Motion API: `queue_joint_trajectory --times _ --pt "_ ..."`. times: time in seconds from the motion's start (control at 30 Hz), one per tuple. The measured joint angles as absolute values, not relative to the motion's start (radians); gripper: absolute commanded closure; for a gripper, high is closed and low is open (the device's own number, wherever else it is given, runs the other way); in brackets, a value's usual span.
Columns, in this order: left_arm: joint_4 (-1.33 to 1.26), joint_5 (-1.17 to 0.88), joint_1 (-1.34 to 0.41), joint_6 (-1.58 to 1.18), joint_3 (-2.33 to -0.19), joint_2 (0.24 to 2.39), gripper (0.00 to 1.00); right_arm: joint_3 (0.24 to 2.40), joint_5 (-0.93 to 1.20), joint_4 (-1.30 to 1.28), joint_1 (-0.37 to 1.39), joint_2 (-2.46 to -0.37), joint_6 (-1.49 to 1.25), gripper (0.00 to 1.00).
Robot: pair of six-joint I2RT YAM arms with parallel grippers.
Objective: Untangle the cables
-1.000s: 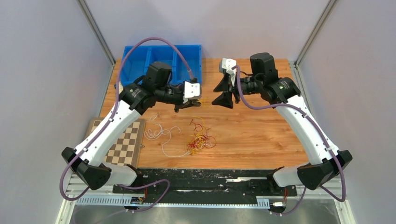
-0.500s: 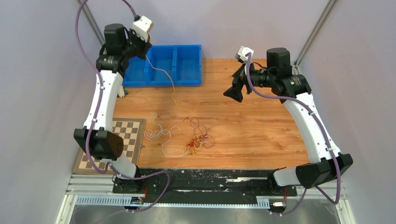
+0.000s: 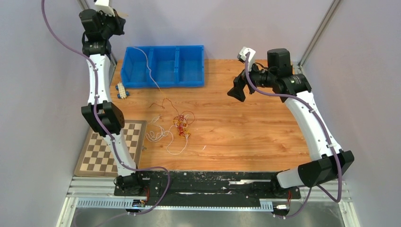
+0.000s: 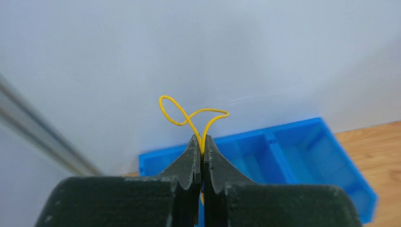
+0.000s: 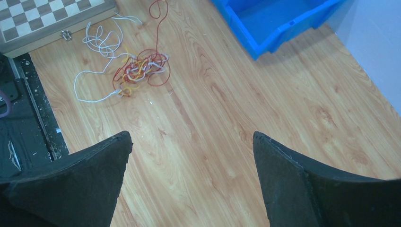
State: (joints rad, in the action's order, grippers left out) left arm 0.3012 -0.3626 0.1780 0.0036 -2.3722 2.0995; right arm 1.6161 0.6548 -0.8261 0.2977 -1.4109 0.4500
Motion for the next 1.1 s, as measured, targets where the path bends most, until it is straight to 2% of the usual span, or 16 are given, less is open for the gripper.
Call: queue_joint_trajectory --times 0.13,0.27,0.43,0.6,0.8,0.83,0.9,1.0,1.03,1.1 --pt "0.214 -0.573 0.205 -0.19 -2.322 2.065 1.0 1.601 0.656 -0.822 0.298 -1.427 0.449 0.03" --pt "0.061 -0.759 0.196 -0.433 -2.071 1.91 1.0 1.559 0.714 -0.763 0.302 -1.459 0.422 0.04" --pt "-0.046 -0.86 0.153 -0.571 -1.845 1.702 1.0 1.446 0.741 -0.52 0.39 -1.55 0.364 0.02" --pt "-0.104 -0.891 0.126 -0.601 -1.757 1.568 1.0 1.473 0.734 -0.242 0.538 -1.801 0.249 0.02" --pt "-0.121 -0.884 0.131 -0.604 -1.71 1.527 1.0 1.684 0.721 -0.071 0.641 -2.187 0.129 0.08" --pt "-0.118 -0.879 0.132 -0.604 -1.707 1.527 1.0 1.707 0.718 -0.061 0.649 -2.231 0.115 0.14" --pt "-0.104 -0.868 0.133 -0.605 -1.705 1.527 1.0 1.753 0.714 -0.046 0.66 -2.309 0.093 0.5" --pt "-0.091 -0.849 0.139 -0.604 -1.708 1.526 1.0 1.788 0.705 -0.029 0.67 -2.378 0.076 0.87" --pt "-0.078 -0.84 0.145 -0.603 -1.715 1.526 1.0 1.785 0.703 -0.031 0.672 -2.384 0.076 0.97" --pt "-0.036 -0.808 0.163 -0.592 -1.748 1.527 1.0 1.76 0.693 -0.027 0.672 -2.38 0.076 1.0"
